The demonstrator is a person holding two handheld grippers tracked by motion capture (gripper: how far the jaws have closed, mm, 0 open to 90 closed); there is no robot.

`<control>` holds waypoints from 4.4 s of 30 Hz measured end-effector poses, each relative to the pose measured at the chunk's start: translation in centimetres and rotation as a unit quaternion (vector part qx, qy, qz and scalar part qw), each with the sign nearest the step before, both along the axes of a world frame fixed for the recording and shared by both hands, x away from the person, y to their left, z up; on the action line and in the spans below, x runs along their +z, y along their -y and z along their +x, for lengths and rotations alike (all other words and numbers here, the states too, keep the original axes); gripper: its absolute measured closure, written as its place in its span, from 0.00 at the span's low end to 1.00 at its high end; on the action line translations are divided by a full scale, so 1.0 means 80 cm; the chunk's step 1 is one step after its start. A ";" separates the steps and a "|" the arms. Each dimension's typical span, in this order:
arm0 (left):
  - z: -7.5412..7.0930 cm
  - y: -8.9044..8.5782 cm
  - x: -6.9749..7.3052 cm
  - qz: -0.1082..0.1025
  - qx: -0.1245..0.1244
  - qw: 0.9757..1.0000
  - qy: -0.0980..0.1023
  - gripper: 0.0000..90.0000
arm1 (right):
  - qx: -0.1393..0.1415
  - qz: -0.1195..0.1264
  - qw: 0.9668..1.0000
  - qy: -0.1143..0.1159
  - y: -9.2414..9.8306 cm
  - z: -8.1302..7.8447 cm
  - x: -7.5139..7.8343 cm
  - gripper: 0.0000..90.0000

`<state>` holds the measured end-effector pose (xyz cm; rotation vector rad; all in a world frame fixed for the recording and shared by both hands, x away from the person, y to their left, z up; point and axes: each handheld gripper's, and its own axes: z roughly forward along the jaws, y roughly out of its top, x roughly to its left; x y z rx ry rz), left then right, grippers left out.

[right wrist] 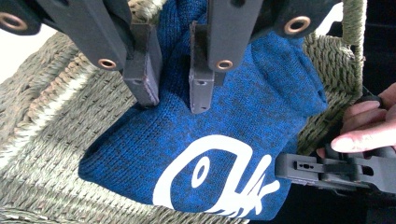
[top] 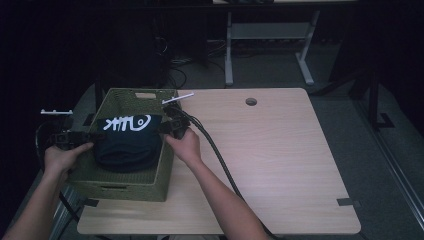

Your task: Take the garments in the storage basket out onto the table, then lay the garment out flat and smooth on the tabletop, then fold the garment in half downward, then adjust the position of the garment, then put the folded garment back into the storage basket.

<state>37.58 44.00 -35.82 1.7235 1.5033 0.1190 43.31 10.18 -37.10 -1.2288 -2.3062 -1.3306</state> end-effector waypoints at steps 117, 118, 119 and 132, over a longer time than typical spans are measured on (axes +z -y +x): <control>-0.082 0.304 0.041 -0.052 -0.123 0.986 0.103 0.41 | -0.164 0.069 0.984 -0.013 0.406 -0.069 -0.036 0.36; -0.082 0.307 0.040 -0.052 -0.123 0.986 0.103 0.41 | -0.166 0.068 0.984 -0.011 0.410 -0.070 -0.036 0.36; -0.082 0.309 0.039 -0.049 -0.126 0.985 0.103 0.41 | -0.169 0.069 0.983 -0.012 0.412 -0.071 -0.036 0.36; -0.076 0.341 0.018 -0.057 -0.145 0.984 0.092 0.38 | -0.179 0.065 0.981 -0.021 0.442 -0.086 -0.050 0.34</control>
